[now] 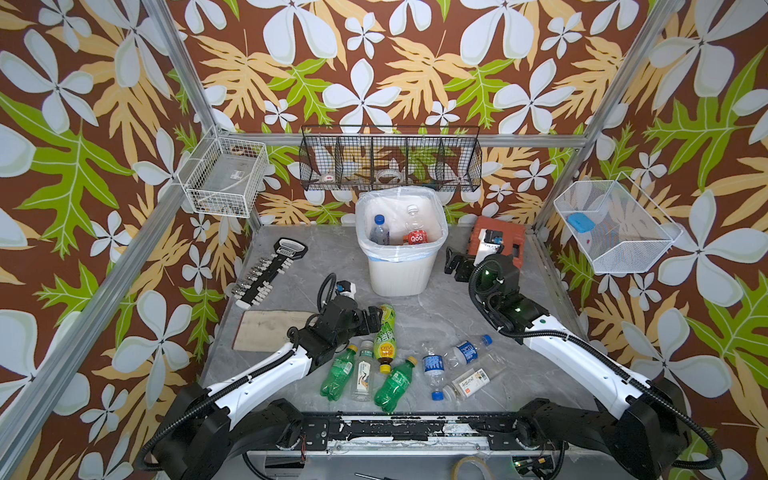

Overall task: Throw the plastic bottles in the bin
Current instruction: Pick up the plastic bottle from the center of the table.

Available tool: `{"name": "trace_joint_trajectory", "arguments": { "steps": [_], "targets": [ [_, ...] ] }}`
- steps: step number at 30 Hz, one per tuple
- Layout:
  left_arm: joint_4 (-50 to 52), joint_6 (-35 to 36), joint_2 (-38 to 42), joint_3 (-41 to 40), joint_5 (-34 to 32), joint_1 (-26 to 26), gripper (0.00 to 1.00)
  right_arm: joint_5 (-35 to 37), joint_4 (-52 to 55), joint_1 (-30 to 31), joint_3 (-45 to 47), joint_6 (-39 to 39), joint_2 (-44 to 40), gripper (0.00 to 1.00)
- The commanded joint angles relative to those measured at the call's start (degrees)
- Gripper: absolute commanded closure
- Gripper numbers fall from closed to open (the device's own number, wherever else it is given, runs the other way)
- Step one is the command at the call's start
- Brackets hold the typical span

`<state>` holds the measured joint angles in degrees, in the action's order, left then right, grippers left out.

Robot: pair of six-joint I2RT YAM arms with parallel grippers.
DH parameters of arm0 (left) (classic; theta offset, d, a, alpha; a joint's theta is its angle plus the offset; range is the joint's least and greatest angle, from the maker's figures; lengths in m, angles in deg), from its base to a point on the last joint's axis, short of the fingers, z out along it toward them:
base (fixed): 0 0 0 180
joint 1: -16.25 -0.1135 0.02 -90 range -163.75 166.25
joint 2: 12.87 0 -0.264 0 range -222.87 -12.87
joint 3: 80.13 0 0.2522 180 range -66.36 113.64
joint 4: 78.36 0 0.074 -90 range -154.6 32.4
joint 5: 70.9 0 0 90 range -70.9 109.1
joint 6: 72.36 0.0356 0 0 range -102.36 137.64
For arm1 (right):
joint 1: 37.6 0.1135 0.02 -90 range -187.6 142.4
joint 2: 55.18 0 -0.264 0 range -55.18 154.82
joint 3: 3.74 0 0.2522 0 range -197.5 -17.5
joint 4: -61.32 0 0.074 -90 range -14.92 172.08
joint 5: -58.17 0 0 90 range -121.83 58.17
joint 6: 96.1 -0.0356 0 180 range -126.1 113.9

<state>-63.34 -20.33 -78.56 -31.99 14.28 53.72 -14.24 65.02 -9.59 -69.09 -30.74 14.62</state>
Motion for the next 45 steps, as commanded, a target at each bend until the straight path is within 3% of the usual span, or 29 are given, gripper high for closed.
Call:
{"name": "trace_joint_trajectory", "arguments": {
  "steps": [1, 6, 23, 29, 32, 36, 45],
  "targets": [
    [4.6, -0.4, -2.2, 1.9, -2.4, 2.4, 0.05, 1.1, 0.5, -0.1, -0.1, -0.2, -0.2, 0.00],
    [4.9, 0.8, -7.7, 4.4, -3.0, 5.0, 0.05, 2.0, 0.5, -0.1, 0.4, 0.0, -0.5, 0.00],
    [4.0, 1.2, -22.8, 11.9, -0.5, 5.8, 0.12, 3.6, 1.4, -0.2, 1.5, 1.0, -1.9, 0.01],
    [2.7, 0.3, -26.4, 13.4, 0.8, 5.8, 0.24, 3.7, 1.3, -0.2, 1.5, 1.2, -1.5, 0.00],
    [2.0, -0.1, -27.8, 14.3, 1.2, 5.8, 0.37, 4.3, 0.9, -0.3, 1.8, 1.5, -1.5, 0.00],
    [1.9, -0.3, -28.9, 16.0, 2.1, 5.8, 0.47, 4.1, 1.2, -0.4, 1.4, 1.7, -1.4, 0.01],
    [-1.5, -1.5, -26.2, 14.5, 2.1, 5.7, 0.51, 4.4, 0.8, -0.5, 1.3, 2.1, -1.2, 0.00]
  ]
}}
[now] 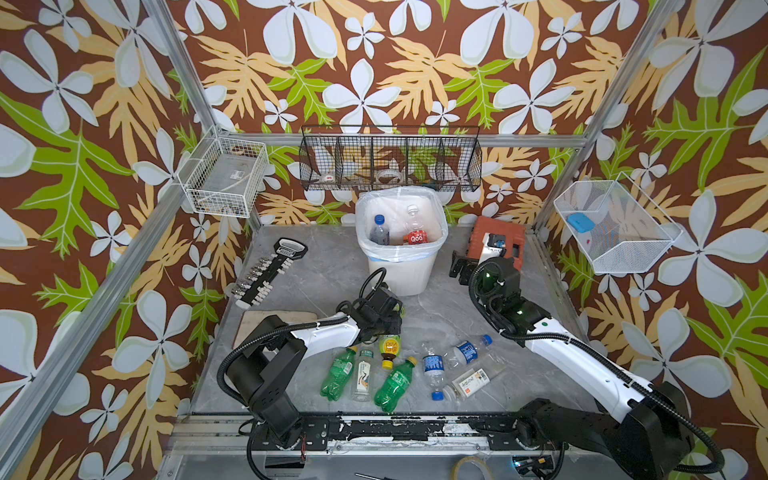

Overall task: Throw the plastic bottles in the bin
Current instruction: Pick up the plastic bottle from the center of the table, then throw the plastic bottle into the trash bin.

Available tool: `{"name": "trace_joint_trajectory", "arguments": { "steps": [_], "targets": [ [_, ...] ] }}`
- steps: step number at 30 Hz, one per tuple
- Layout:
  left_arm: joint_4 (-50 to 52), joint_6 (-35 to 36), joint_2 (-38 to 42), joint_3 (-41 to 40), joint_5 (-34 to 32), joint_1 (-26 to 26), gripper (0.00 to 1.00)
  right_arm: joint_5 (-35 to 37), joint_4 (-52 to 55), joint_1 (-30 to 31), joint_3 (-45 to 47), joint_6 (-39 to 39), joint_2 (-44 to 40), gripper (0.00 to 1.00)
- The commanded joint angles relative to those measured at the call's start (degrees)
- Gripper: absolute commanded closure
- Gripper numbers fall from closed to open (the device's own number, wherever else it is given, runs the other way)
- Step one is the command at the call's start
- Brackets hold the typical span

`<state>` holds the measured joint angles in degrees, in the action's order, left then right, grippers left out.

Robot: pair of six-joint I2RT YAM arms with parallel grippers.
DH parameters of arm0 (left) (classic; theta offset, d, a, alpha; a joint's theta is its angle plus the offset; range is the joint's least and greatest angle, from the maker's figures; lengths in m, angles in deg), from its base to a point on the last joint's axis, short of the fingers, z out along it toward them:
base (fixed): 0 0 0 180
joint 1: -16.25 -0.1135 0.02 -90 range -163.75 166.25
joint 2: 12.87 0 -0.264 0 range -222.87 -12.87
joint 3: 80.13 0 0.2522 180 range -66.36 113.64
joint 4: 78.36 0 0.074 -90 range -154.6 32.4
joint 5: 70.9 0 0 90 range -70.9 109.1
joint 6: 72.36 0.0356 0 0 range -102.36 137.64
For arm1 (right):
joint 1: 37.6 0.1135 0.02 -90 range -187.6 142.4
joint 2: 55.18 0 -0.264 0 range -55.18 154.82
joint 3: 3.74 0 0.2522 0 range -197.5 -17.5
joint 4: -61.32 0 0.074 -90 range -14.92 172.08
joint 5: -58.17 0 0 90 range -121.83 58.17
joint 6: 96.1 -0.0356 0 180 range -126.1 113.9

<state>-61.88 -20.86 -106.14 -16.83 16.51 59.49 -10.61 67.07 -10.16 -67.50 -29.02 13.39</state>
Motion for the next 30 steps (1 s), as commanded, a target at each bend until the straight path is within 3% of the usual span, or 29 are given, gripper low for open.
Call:
{"name": "trace_joint_trajectory", "arguments": {
  "steps": [1, 10, 16, 30],
  "targets": [
    [-3.9, -1.1, 2.4, -1.3, -0.1, -0.1, 0.51, 0.8, -1.1, 0.1, -0.4, 0.3, 0.2, 0.00],
    [-20.3, -6.4, 20.8, -16.2, -5.7, -2.5, 0.49, 0.4, -1.0, 0.0, -0.6, 0.2, -0.3, 0.00],
    [-28.8, -10.2, 33.2, -26.2, -5.0, -9.1, 0.48, 0.4, -1.3, 0.0, -0.4, -0.1, -0.3, 0.00],
    [-18.8, 0.0, 49.1, -21.7, -17.5, -10.5, 0.44, -0.1, -1.2, 0.0, -0.9, -0.3, 0.4, 0.01]
  ]
}}
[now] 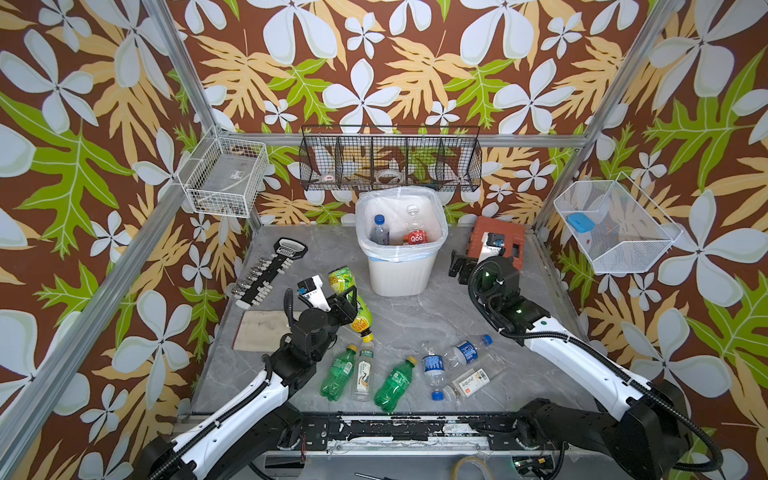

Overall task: Throw the plastic bottles in the bin
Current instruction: Throw the plastic bottle into the trash bin.

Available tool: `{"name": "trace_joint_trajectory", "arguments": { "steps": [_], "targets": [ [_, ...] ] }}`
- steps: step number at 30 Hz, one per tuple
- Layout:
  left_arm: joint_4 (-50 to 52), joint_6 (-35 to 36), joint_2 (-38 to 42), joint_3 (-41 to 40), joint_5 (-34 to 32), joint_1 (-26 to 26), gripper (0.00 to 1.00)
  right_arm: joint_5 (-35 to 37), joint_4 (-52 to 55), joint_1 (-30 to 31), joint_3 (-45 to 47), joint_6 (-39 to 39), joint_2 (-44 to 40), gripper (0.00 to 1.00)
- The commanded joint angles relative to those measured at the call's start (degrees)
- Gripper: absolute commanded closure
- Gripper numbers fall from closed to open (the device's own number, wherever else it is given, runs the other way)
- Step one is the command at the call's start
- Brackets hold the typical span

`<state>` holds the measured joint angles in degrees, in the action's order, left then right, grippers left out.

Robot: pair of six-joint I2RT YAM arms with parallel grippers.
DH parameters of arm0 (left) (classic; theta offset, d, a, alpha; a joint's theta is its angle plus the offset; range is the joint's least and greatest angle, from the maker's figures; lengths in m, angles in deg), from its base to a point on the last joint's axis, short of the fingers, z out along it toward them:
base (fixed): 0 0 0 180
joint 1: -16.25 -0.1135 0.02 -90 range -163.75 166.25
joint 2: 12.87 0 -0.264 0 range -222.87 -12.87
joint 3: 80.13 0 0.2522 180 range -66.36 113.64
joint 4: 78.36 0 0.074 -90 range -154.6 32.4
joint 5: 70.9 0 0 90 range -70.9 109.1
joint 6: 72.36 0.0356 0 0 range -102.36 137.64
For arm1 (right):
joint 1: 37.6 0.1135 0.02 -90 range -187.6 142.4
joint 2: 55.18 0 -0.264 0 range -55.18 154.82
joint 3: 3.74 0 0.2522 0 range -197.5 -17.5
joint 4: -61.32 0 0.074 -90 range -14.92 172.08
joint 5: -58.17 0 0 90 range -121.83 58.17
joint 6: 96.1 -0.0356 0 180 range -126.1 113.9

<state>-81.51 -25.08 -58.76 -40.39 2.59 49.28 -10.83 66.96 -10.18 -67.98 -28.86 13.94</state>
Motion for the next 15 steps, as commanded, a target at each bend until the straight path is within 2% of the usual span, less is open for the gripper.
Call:
{"name": "trace_joint_trajectory", "arguments": {
  "steps": [1, 4, 8, 11, 15],
  "targets": [
    [0.7, 5.5, 2.3, 3.0, -3.8, -0.3, 0.44, 0.3, -1.2, 0.0, -0.3, -0.5, -0.2, 0.00],
    [0.5, 10.1, 1.6, 7.8, -4.0, -0.3, 0.42, 0.5, -1.5, 0.0, -0.3, -0.6, -0.1, 0.00],
    [0.2, 16.2, -3.6, 17.1, -1.6, -0.3, 0.42, 0.1, -1.4, 0.1, -0.7, -0.5, 0.0, 0.00],
    [-1.1, 20.9, -10.6, 25.7, 1.7, -0.3, 0.42, 0.3, -1.2, 0.0, -0.8, -0.6, -0.4, 0.00],
    [2.0, 24.5, -23.2, 40.4, 5.9, -0.3, 0.42, 0.7, -0.8, 0.0, -0.4, -0.4, -1.2, 0.00]
  ]
}}
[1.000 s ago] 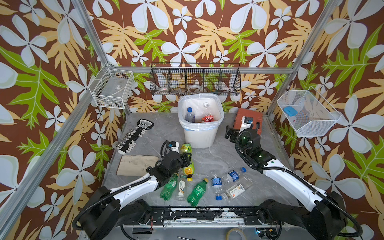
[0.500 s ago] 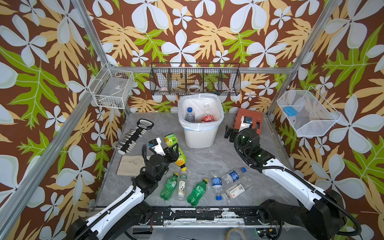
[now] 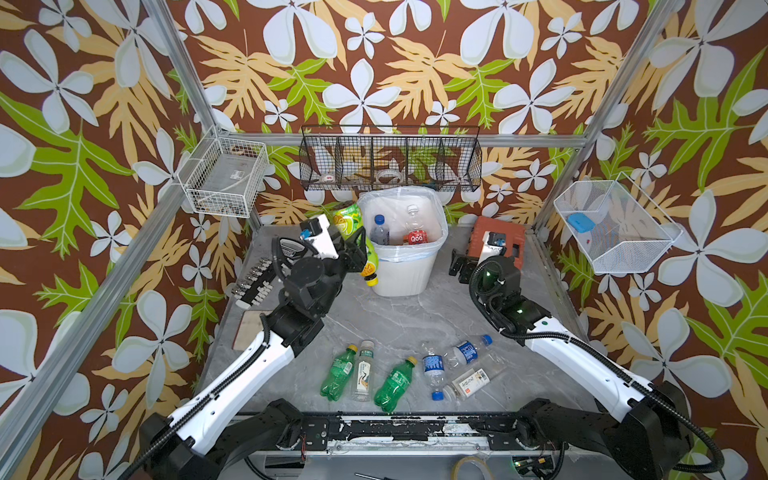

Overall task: Throw the plastic bottles in the bin
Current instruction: Throw the plastic bottle into the trash bin.

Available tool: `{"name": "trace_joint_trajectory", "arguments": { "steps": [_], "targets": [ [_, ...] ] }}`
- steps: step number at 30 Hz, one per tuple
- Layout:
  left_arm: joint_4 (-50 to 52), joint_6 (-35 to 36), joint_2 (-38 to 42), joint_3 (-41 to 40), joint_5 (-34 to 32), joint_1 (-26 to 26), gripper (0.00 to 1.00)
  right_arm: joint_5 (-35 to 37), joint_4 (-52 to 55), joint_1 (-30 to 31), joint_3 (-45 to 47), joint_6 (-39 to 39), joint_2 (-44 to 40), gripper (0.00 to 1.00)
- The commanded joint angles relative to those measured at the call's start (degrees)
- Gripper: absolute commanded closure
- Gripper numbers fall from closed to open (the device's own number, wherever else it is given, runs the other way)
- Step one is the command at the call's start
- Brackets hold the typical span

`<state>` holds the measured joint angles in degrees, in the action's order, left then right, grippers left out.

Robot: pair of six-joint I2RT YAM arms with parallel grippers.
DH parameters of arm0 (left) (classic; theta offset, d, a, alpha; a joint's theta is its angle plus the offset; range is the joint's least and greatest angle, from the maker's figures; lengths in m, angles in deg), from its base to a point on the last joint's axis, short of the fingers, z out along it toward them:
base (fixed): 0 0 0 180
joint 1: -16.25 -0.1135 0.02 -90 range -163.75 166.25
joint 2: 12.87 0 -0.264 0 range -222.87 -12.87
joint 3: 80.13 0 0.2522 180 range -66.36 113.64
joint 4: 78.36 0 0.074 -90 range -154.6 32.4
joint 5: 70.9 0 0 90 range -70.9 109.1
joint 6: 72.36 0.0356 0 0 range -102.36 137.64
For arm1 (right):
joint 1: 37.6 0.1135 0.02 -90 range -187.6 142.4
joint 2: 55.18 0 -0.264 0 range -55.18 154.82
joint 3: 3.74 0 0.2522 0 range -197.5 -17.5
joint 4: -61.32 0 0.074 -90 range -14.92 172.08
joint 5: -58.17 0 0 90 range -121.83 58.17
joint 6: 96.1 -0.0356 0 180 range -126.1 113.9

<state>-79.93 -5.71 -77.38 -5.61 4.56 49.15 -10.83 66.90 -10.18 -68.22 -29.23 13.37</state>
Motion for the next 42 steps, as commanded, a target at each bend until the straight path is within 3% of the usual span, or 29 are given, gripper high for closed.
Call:
{"name": "trace_joint_trajectory", "arguments": {
  "steps": [1, 8, 13, 15, 29, 32, 34, 38, 42],
  "targets": [
    [1.9, 6.0, -8.2, 10.2, 5.2, -0.2, 0.42, 1.1, -0.7, 0.0, 0.0, -0.1, -1.0, 0.01],
    [18.5, 12.7, -31.8, 43.1, 8.0, -1.1, 0.42, 2.8, 0.7, -0.1, 1.4, 0.6, -3.8, 0.00],
    [36.0, 17.7, -48.4, 68.1, 4.9, -1.5, 0.42, 3.0, 1.2, -0.4, 1.7, 0.9, -4.6, 0.00],
    [39.0, 19.0, -52.0, 73.0, 3.4, -1.5, 0.42, 3.1, 1.6, -0.5, 1.4, 1.1, -4.7, 0.00],
    [35.6, 20.0, -49.9, 65.9, 1.2, -1.5, 0.38, 2.2, 1.2, -0.6, 0.8, 1.1, -3.6, 0.00],
    [35.8, 19.3, -49.0, 65.2, 1.1, -1.5, 0.10, 2.4, 1.1, -0.6, 0.7, 0.9, -3.7, 0.00],
    [34.3, 19.0, -47.2, 62.8, 1.0, -1.5, 0.00, 2.2, 1.7, -0.5, 0.2, 0.9, -3.5, 0.00],
    [27.2, 18.1, -40.5, 53.2, 1.1, -1.5, 0.00, 2.4, 1.3, -0.5, 0.4, 1.0, -3.4, 0.00],
    [13.9, 16.7, -29.1, 36.7, 1.1, -1.5, 0.00, 1.5, 1.7, -0.6, -0.3, 0.7, -2.6, 0.00]
  ]
}}
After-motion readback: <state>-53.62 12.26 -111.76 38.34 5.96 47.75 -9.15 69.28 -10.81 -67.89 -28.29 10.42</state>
